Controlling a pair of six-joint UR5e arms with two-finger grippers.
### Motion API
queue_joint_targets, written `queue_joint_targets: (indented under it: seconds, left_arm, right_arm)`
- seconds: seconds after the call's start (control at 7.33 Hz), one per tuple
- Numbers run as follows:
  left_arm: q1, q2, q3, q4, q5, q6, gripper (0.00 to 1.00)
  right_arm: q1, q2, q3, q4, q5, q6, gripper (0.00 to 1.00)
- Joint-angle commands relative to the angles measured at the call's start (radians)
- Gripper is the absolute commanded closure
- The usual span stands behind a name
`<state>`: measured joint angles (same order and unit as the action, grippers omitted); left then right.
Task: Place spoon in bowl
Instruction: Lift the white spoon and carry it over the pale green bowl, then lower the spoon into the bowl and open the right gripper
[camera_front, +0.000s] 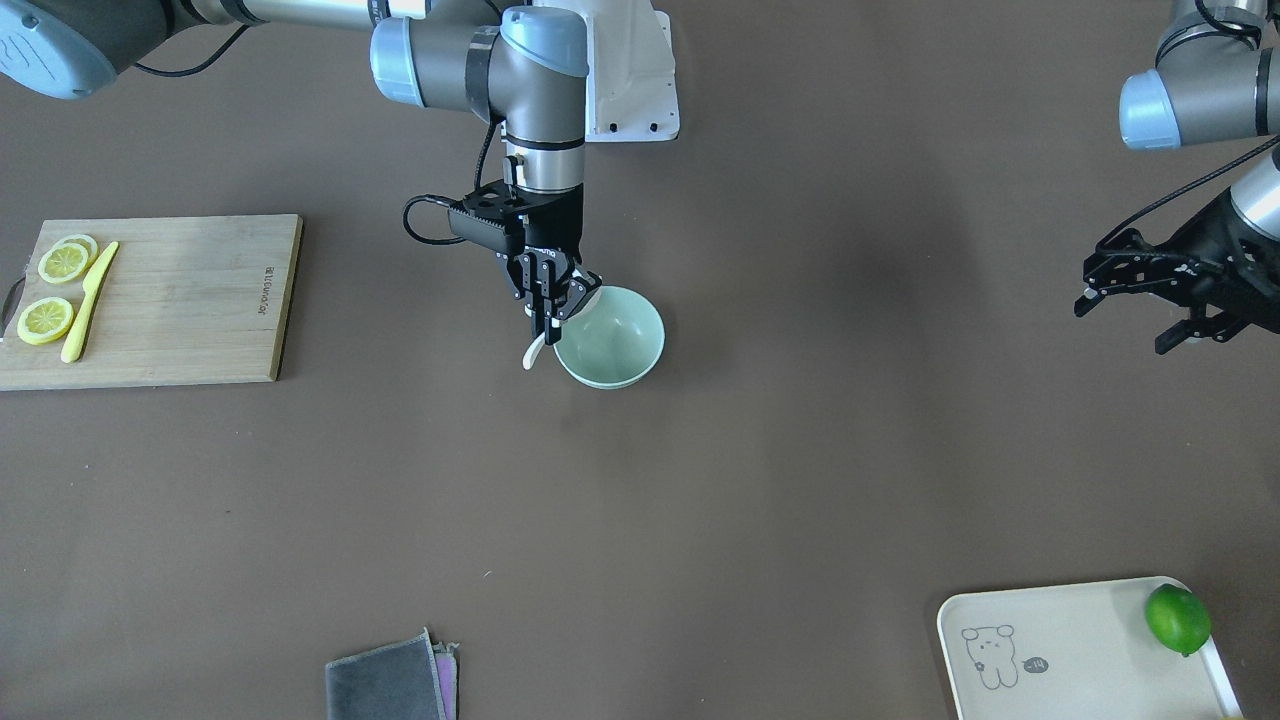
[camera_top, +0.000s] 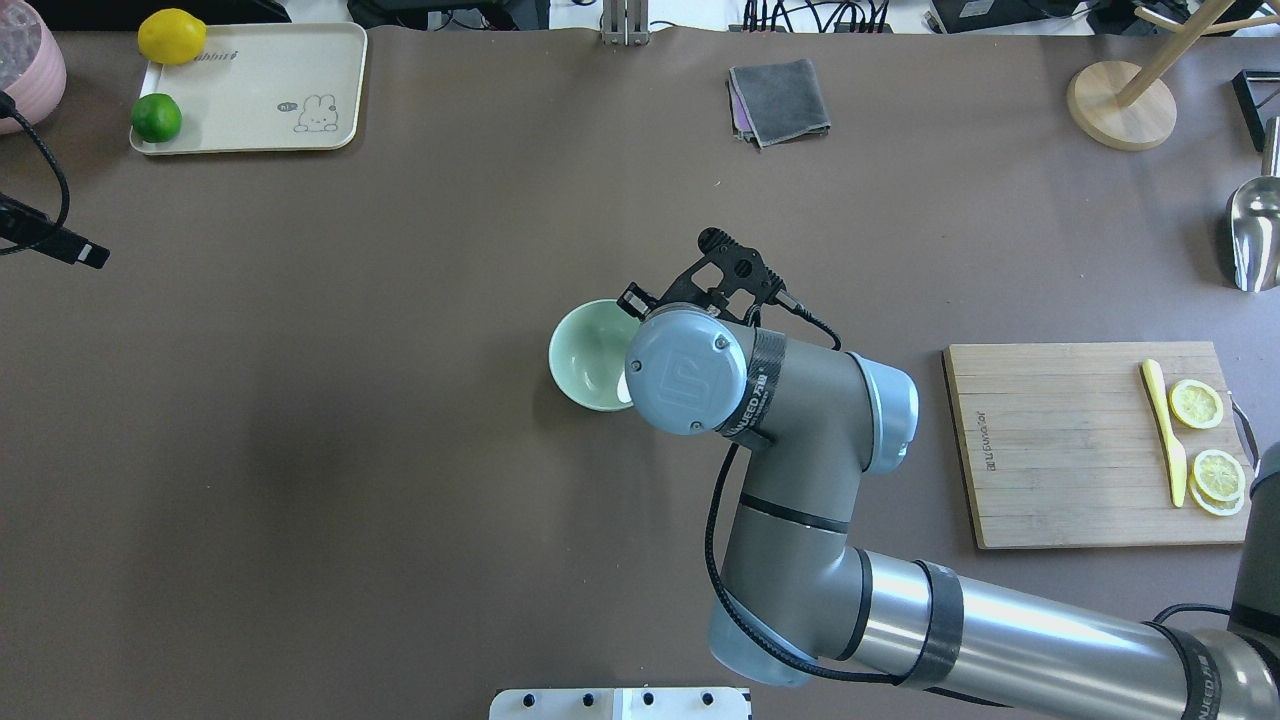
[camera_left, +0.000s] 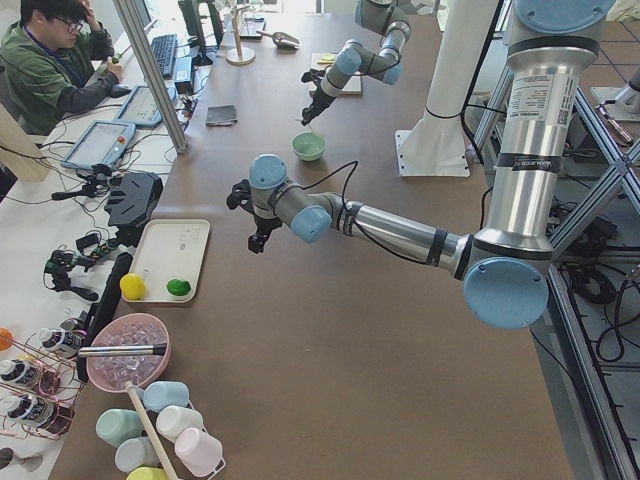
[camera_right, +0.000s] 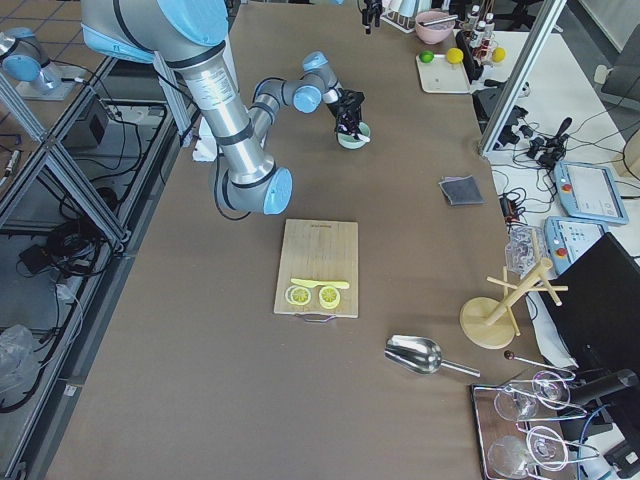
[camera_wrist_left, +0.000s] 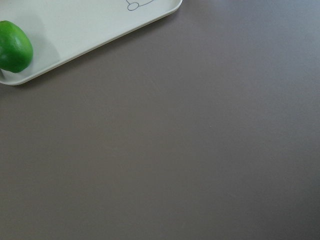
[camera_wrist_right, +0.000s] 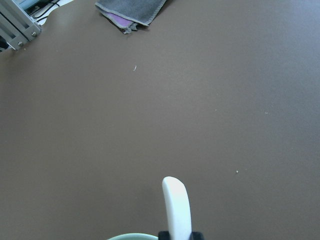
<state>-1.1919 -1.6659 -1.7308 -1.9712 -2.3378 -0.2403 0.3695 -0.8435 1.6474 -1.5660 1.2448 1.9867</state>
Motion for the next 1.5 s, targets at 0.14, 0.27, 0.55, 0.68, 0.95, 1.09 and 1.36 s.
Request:
queue_joint_targets:
  seconds: [0.14, 0.27, 0.55, 0.68, 0.95, 1.09, 1.36]
  left_arm:
    - [0.0, 0.0, 0.002, 0.0, 0.0, 0.001, 0.01]
    - [0.0, 0.0, 0.002, 0.0, 0.0, 0.001, 0.01]
    - [0.0, 0.0, 0.002, 0.0, 0.0, 0.001, 0.01]
    - [0.0, 0.0, -0.003, 0.0, 0.0, 0.0, 0.01]
    - [0.0, 0.002, -0.003, 0.0, 0.0, -0.002, 0.01]
    - [-0.001, 0.002, 0.0, 0.002, 0.002, -0.046, 0.01]
    - [-0.078, 0.023, -0.013, 0.009, -0.017, -0.162, 0.01]
  right_arm:
    - [-0.021, 0.064, -0.064, -0.002, -0.054, 0.026, 1.0]
    - [-0.021, 0.07, -0.072, 0.003, -0.07, 0.03, 0.83]
    - [-0.02, 0.073, -0.07, -0.053, -0.1, 0.023, 0.01]
    - [-0.005, 0.081, -0.06, -0.078, -0.1, 0.014, 0.0]
    - [0.043, 0.063, 0.001, -0.103, -0.017, -0.159, 0.0]
    - [0.089, 0.019, 0.062, -0.124, 0.086, -0.296, 0.0]
    - [0.219, -0.215, 0.316, -0.111, 0.297, -0.655, 0.0]
